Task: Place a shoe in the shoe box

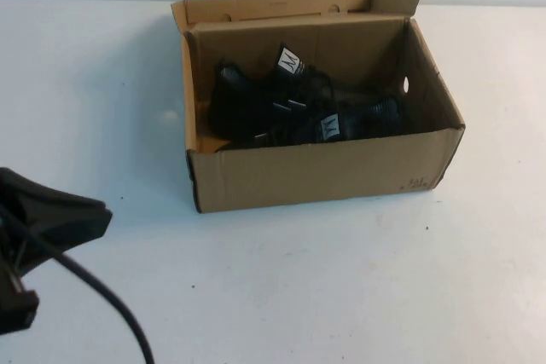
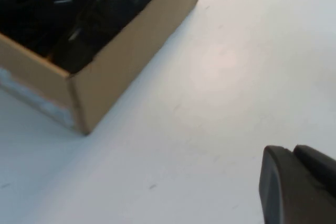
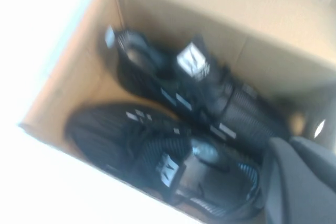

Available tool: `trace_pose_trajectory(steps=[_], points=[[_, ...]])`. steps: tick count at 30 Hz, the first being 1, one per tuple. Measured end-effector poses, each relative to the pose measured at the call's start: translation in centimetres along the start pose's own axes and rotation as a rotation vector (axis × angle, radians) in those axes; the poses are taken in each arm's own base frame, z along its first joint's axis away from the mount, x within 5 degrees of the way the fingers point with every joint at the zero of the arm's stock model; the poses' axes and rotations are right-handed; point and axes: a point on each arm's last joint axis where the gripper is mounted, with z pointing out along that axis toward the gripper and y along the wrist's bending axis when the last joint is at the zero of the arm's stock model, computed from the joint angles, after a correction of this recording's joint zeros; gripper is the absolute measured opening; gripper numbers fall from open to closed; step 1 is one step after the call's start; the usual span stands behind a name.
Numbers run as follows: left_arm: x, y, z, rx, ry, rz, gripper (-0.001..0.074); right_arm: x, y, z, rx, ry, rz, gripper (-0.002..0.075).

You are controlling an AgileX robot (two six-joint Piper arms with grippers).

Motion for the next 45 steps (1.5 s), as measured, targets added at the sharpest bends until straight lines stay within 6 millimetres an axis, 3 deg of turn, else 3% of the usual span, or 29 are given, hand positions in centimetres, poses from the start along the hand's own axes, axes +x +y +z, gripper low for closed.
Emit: trace_pose_trajectory(steps=[3,8,13,15,19,24,31,35,40,45], points=[[0.6,0.1,-0.9,-0.130,0.056,0.044,-0.0001,0.0,1.5,-5.5,-0.008,-0.109,-0.020,-0.0014],[1.0,2.9,-1.7,-0.460,0.076,-0.129,-0.0001,1.2,4.1,-13.7,-0.055,-0.285,-0.048,-0.0014],[0.0,2.6,-2.0,-0.457,-0.042,-0.104,-0.0001,3.9,6.3,-18.3,-0.140,-0.427,-0.078,-0.0015],[-0.7,1.9,-2.1,-0.408,-0.117,-0.077,-0.0001,5.2,6.6,-18.9,-0.135,-0.474,-0.088,-0.0015],[-2.3,0.3,-2.4,-0.280,-0.296,-0.029,-0.0001,8.7,6.6,-18.6,-0.091,-0.535,-0.106,-0.0016],[-4.0,-1.1,-3.0,-0.151,-0.492,0.019,-0.0001,14.1,6.3,-16.8,-0.033,-0.555,-0.127,-0.0016],[-4.2,-1.2,-3.1,-0.142,-0.517,0.023,-0.0001,22.1,5.5,-12.2,0.037,-0.535,-0.110,-0.0016],[-4.2,-1.3,-3.1,-0.136,-0.516,0.019,-0.0001,25.9,5.1,-10.9,0.096,-0.608,-0.092,-0.0016],[-4.1,-1.3,-3.1,-0.134,-0.515,0.020,-0.0001,28.7,4.8,-9.9,0.143,-0.674,-0.077,-0.0016],[-4.1,-1.3,-3.1,-0.134,-0.515,0.020,-0.0001,29.5,4.7,-9.4,0.148,-0.673,-0.071,-0.0016]])
